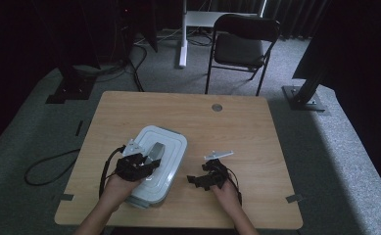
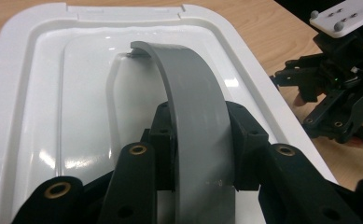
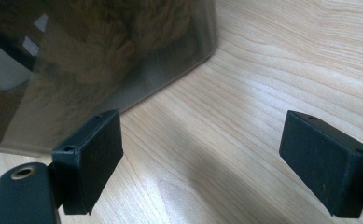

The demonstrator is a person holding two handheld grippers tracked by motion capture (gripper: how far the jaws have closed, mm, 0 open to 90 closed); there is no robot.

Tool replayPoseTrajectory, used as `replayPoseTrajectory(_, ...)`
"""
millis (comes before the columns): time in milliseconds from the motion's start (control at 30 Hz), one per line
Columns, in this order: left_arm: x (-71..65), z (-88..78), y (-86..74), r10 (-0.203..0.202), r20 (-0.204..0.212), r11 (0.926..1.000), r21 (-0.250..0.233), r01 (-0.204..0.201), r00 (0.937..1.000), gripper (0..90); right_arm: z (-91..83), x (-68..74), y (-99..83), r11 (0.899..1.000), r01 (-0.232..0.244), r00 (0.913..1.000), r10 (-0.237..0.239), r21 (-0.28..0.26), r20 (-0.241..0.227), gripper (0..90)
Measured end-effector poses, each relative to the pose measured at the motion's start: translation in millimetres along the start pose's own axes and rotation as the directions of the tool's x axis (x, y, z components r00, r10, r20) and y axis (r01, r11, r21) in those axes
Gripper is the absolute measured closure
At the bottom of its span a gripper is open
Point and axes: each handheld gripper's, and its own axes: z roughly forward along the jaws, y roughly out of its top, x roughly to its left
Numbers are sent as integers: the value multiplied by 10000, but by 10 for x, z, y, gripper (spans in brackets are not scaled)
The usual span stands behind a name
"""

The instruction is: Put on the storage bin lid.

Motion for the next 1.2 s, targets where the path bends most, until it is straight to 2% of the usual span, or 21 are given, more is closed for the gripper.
replayPoseTrajectory(133,-25,4,1,63,-138,10000,-24,-64,9999,680,-2,-4,-2,10000,-31,10000,31,-15,-29,125)
replayPoseTrajectory(233,-10,-1,2,5,-68,10000,-42,-6,10000,679,-1,0,4,10000,-25,10000,25,-23,-48,125)
replayPoseTrajectory(333,-23,0,12,134,-63,9999,22,-134,9999,675,5,1,2,10000,-59,10000,59,-3,-62,125)
replayPoseTrajectory(433,8,-14,3,-68,183,9999,-88,69,9998,670,11,-8,-1,10000,-61,10000,61,17,-65,125)
replayPoseTrajectory(533,12,-44,-10,-160,482,9993,-325,176,9987,581,5,-33,12,9999,-135,9999,135,-5,-65,125)
replayPoseTrajectory(633,20,-75,-11,-165,619,9987,-481,195,9979,559,-4,-48,28,9999,-125,9999,124,-52,-66,125)
replayPoseTrajectory(800,59,-50,14,-171,800,9991,-371,201,9966,555,-23,-84,69,9996,-222,9997,222,-144,-44,125)
replayPoseTrajectory(867,41,-43,9,-75,709,9994,-327,98,9975,554,-52,-80,83,9988,-357,9993,352,-338,-161,125)
replayPoseTrajectory(1000,10,-37,-3,86,591,9994,-334,-66,9982,551,-128,29,137,9980,-153,9994,134,-619,-308,125)
replayPoseTrajectory(1033,-4,-31,0,185,452,9995,-262,-173,9988,550,-144,69,153,9979,7,9994,-29,-649,-339,125)
replayPoseTrajectory(1067,-19,-18,6,158,272,9997,-213,-152,9995,586,-159,136,176,9971,318,9992,-335,-697,-225,125)
replayPoseTrajectory(1100,-39,2,9,234,-6,9997,-56,-234,9997,627,-154,148,177,9966,406,9989,-423,-719,-221,125)
replayPoseTrajectory(1133,-59,15,17,445,-244,9990,51,-443,9987,627,-154,148,177,9966,406,9989,-423,-719,-221,125)
replayPoseTrajectory(1200,-44,26,25,339,-150,9994,118,-337,9993,632,-133,136,160,9971,315,9992,-332,-689,-226,125)
